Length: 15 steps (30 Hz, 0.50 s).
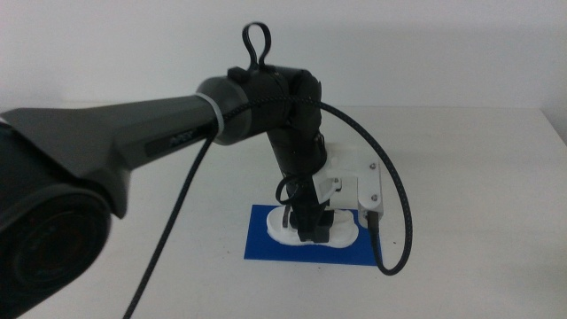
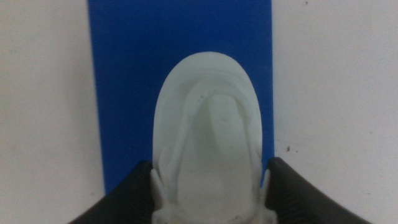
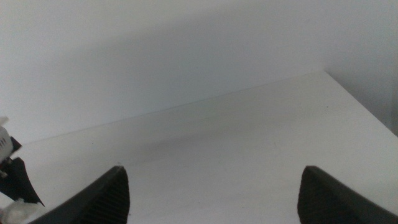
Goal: Use one arm to grab the shoe from the table and place it on the mat.
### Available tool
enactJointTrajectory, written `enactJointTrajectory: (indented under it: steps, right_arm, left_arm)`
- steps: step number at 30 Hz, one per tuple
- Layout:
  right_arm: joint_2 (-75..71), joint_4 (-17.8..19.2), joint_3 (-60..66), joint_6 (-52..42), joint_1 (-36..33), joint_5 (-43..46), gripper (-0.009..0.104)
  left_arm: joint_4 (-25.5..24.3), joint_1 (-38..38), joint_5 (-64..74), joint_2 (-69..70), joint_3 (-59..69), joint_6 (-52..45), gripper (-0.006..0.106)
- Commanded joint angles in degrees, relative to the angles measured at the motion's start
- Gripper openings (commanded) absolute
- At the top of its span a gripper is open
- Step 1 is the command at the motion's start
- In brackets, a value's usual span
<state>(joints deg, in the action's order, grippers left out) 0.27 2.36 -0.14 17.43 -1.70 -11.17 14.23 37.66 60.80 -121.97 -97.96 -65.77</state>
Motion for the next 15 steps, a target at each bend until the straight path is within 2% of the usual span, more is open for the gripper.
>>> enactJointTrajectory:
  steps: [1,5,8,9,11,12,15]
  right_arm:
    - [-0.27,0.42,0.14,-0.20,-0.10,0.47,0.079]
    - [-0.27,0.42,0.14,-0.20,-0.10,0.47,0.079]
    - [-0.27,0.42,0.14,-0.20,-0.10,0.47,0.079]
    - [-0.27,0.42,0.14,-0.20,-0.10,0.47,0.079]
    - [-0.27,0.42,0.14,-0.20,-0.10,0.47,0.079]
    - [-0.27,0.42,0.14,-0.20,-0.10,0.47,0.079]
    - [-0.27,0.42,0.14,-0.20,-0.10,0.47,0.079]
  left_arm:
    - [0.98,-0.26,-0.50,-0.70,-0.58,-0.31,0.002]
    - [1.33,-0.47,-1.15,-1.65,-0.58,-0.32,0.006]
    - [0.85,-0.47,-1.51,-1.78,-0.58,-0.32,0.018]
    - [0.60,-0.57,-2.01,-1.78,-0.58,-0.32,0.050]
    - [0.74,-0.57,-2.10,-1.78,-0.58,-0.32,0.068]
    - [1.78,-0.57,-1.96,-1.78,-0.58,-1.28,0.094]
    - [1.91,-0.57,-1.62,-1.60,-1.04,-1.82,0.094]
